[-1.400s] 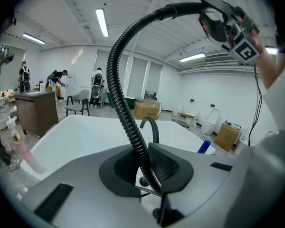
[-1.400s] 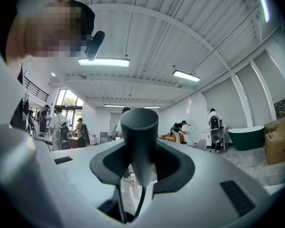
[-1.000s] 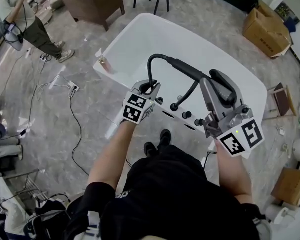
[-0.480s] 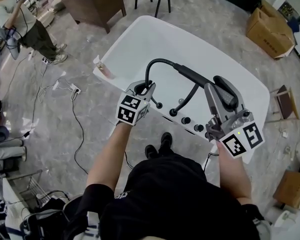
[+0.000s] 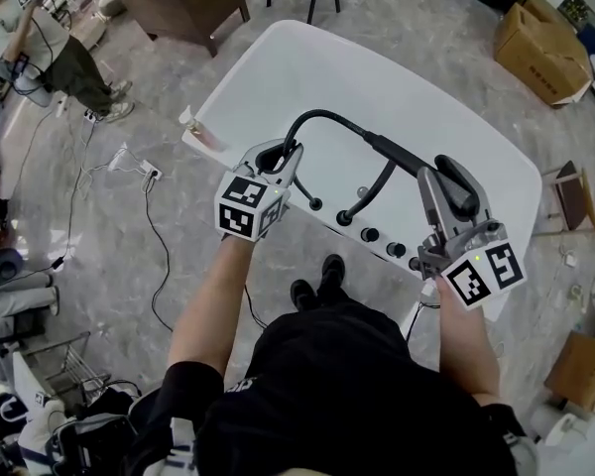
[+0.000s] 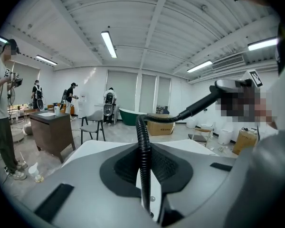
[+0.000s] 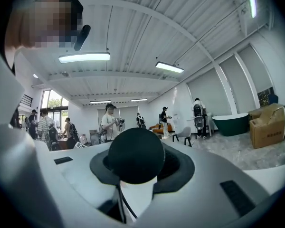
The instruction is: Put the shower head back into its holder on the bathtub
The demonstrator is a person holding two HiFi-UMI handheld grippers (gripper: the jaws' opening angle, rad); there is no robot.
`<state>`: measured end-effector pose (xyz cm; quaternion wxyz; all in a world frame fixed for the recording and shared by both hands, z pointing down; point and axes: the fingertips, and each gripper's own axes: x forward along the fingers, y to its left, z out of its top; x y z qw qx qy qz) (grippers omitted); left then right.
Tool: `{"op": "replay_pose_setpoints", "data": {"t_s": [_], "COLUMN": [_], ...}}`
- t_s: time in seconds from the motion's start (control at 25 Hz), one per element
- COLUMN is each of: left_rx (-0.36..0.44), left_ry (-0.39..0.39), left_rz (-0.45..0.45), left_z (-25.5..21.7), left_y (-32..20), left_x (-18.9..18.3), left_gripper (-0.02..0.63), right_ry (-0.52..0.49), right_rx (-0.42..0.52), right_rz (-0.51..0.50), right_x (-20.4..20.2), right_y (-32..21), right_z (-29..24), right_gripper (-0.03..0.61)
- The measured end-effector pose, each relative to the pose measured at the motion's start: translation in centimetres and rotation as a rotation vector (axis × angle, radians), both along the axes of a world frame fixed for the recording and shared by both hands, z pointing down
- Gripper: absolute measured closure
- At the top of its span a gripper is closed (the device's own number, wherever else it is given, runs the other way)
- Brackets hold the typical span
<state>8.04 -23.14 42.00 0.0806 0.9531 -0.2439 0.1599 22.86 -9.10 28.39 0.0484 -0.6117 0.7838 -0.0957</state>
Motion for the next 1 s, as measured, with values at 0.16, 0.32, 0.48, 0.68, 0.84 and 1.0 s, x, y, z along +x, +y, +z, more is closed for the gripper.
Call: {"op": "replay_pose_setpoints", "data": {"t_s": [0.16, 0.32, 0.48, 0.68, 0.84, 1.0], "left_rx": [0.001, 0.042, 0.017, -0.094, -0.171, -0.206], "left_ry": [0.021, 0.045, 0.009, -0.045, -0.098, -0.138], "left_rz": [-0.007, 0.002, 0.008, 0.013, 0.040, 0.083], "left_z": [-0.8, -2.3, 0.5, 6.9, 11.3, 14.0], "left_y": [-0.7, -0.8, -0.9, -0.5, 0.7, 2.4], "left_x": [0.2, 1.0, 1.6, 2.4, 3.0, 4.2], "left_gripper": [0.563, 0.566, 0.567, 0.568, 0.568, 0.568], "right_ry": [0.017, 0.025, 0.038, 0.027, -0.009, -0.057], "right_rx": [-0.050, -0.098, -0.146, -0.174, -0.165, -0.105], "right_rz": [0.006, 0.000, 0.000, 0.005, 0.035, 0.057], "right_x": [0.5, 0.6, 0.4, 1.2, 2.5, 3.8], "right_y": [-0.3, -0.2, -0.3, -0.2, 0.0, 0.3], "right_z": [2.3, 4.5, 6.6, 8.3, 8.4, 6.6], "right_gripper": [0.440, 0.440, 0.440, 0.440, 0.440, 0.442]}}
